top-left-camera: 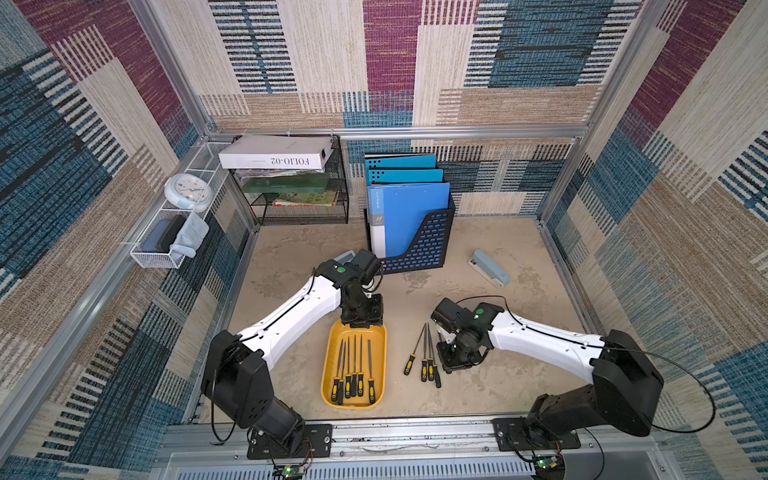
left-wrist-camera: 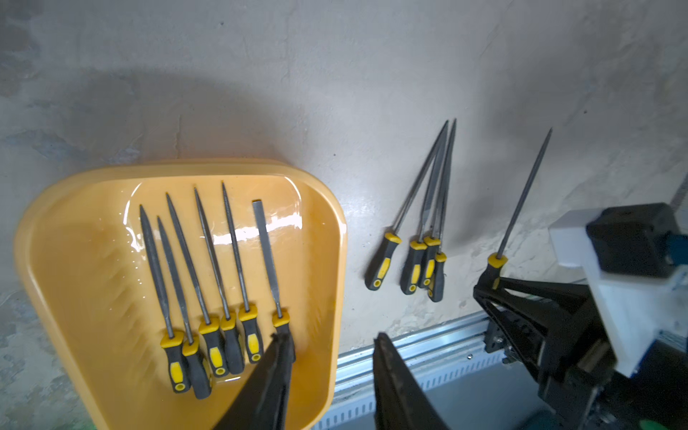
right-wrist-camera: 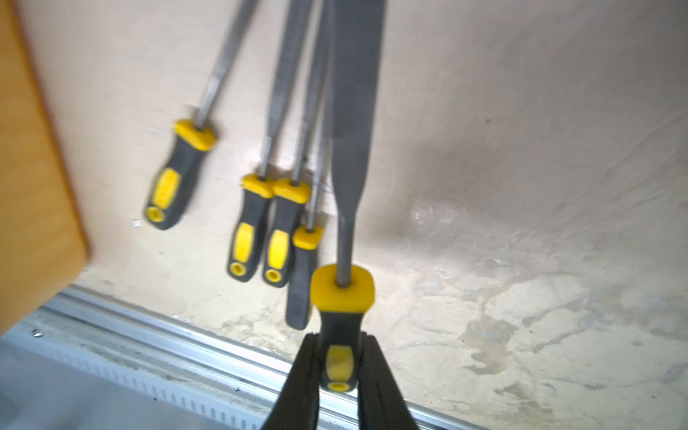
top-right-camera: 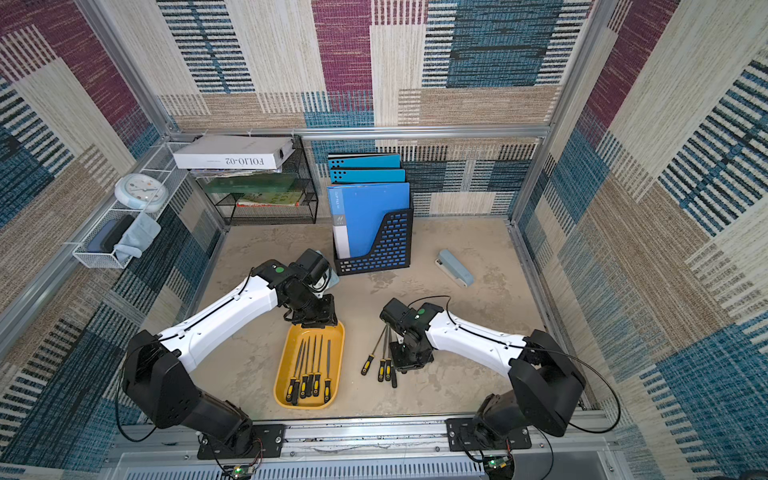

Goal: Put the file tool into the storage box
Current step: Pick up the file tool from the center of the board.

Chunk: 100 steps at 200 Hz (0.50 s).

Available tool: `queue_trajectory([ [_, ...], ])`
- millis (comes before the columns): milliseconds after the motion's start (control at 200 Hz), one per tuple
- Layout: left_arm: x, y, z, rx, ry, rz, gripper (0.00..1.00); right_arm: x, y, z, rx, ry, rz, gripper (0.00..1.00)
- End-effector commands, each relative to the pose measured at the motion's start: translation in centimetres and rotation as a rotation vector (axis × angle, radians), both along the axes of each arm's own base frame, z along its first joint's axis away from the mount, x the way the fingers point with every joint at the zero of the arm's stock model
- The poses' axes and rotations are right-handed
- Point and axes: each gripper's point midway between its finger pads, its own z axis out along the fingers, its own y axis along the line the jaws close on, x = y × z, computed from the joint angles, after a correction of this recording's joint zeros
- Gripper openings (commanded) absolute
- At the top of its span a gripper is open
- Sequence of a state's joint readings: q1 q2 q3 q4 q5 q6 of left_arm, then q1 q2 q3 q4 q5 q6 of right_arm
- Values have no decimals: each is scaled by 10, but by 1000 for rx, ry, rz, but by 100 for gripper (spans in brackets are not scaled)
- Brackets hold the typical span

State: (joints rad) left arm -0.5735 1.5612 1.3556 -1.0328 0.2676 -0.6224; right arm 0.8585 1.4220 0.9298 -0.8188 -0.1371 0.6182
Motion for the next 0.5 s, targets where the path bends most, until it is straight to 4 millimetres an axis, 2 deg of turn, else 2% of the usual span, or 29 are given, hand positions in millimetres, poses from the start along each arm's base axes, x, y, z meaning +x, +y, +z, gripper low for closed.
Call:
queue_trajectory([
  [0, 2, -23, 15, -125, 26, 9, 42, 6, 26, 19, 129, -35, 40, 12],
  [100, 9, -39, 23, -203, 29, 40, 47, 6, 46, 25, 208, -32, 54, 13],
  [260, 13, -46, 17, -223, 54, 79, 47, 5, 74, 35, 321, -35, 61, 13],
  [496, 12, -54, 4, -222, 82, 86, 48, 1, 87, 41, 369, -23, 79, 11],
])
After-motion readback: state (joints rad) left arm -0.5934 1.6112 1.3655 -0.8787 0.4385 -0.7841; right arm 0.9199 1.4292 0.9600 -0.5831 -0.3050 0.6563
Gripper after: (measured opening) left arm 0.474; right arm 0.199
